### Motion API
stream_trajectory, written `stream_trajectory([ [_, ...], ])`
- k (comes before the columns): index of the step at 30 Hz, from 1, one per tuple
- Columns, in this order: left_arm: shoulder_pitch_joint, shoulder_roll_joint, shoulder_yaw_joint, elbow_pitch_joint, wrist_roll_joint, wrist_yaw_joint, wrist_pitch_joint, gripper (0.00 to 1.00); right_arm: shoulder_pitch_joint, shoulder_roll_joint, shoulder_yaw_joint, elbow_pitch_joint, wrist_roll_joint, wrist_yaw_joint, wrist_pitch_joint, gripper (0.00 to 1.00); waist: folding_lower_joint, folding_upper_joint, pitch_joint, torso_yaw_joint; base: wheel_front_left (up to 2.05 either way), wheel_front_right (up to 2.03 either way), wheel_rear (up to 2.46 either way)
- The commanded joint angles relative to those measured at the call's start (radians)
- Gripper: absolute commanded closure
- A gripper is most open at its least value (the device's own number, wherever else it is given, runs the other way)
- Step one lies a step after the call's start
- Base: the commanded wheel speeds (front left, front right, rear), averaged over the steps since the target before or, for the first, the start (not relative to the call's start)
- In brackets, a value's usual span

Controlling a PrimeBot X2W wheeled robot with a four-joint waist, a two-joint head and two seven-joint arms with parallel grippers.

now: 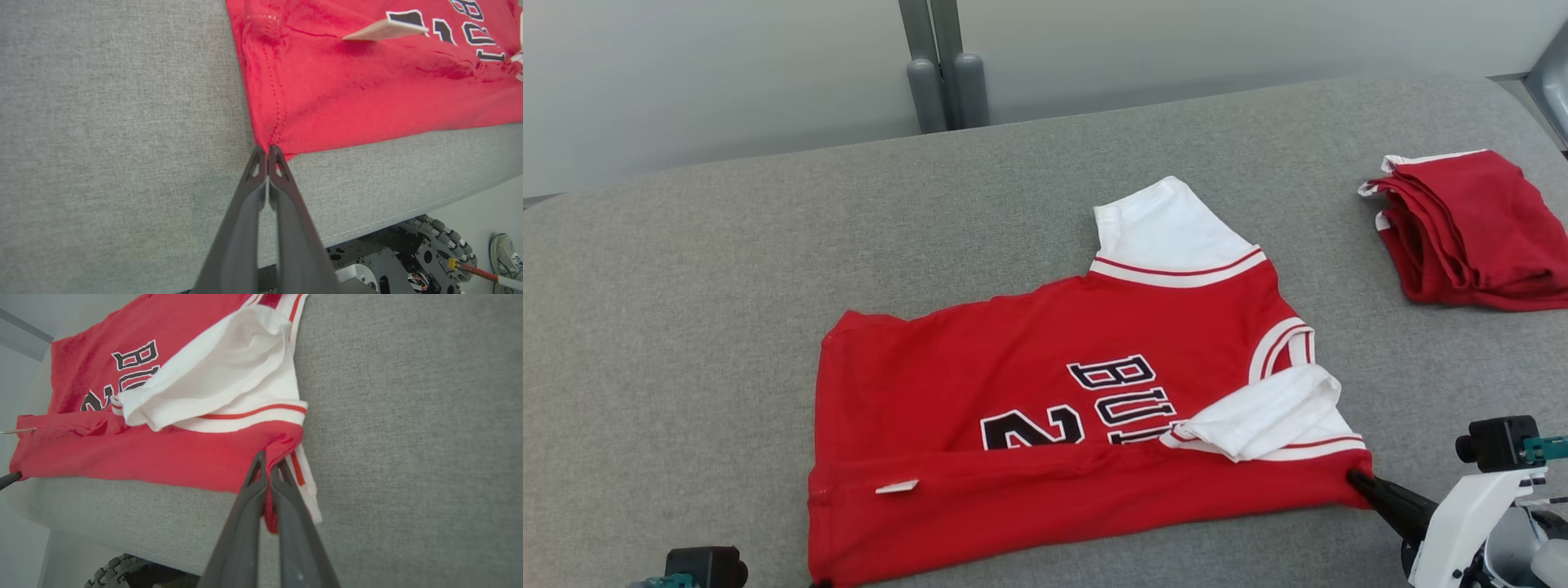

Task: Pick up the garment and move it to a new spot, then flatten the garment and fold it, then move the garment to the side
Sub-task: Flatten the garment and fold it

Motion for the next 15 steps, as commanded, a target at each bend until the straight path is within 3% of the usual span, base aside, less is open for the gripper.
stream_trajectory([
  [1,0.015,0.008,-0.004,-0.001,-0.004,0.006,0.008,1.00,0.015,0.001,0.006,0.006,0.009,0.001,0.011,1.00,0.0000,0.0000,-0.001,0.001,0.00,0.00,0.00],
  [9,0.034,0.010,-0.012,-0.009,-0.028,-0.002,0.028,1.00,0.021,-0.003,0.013,0.033,0.018,0.000,0.047,0.97,0.0000,0.0000,-0.005,-0.003,0.00,0.00,0.00],
  [10,0.037,0.009,-0.014,-0.006,-0.032,-0.001,0.034,1.00,0.023,-0.002,0.011,0.041,0.021,0.000,0.053,0.60,0.0000,0.0000,-0.005,-0.004,0.00,0.00,0.00],
  [11,0.037,0.010,-0.018,-0.004,-0.031,0.000,0.040,0.77,0.023,-0.001,0.008,0.044,0.019,0.000,0.054,0.00,0.0000,0.0000,-0.004,-0.005,0.00,0.00,0.00],
  [12,0.035,0.011,-0.018,-0.003,-0.029,0.000,0.040,0.07,0.023,0.002,0.003,0.049,0.020,0.000,0.050,0.00,0.0000,0.0000,-0.003,-0.005,0.00,0.00,0.00],
  [13,0.031,0.011,-0.014,-0.002,-0.024,0.003,0.033,0.00,0.022,0.005,-0.002,0.053,0.023,0.000,0.047,0.00,0.0000,0.0000,-0.002,-0.005,0.00,0.00,0.00],
  [15,0.022,0.013,-0.006,-0.003,-0.016,0.007,0.023,0.00,0.022,0.006,-0.014,0.054,0.026,0.001,0.042,0.00,0.0000,0.0000,-0.002,-0.005,0.00,0.00,0.00],
])
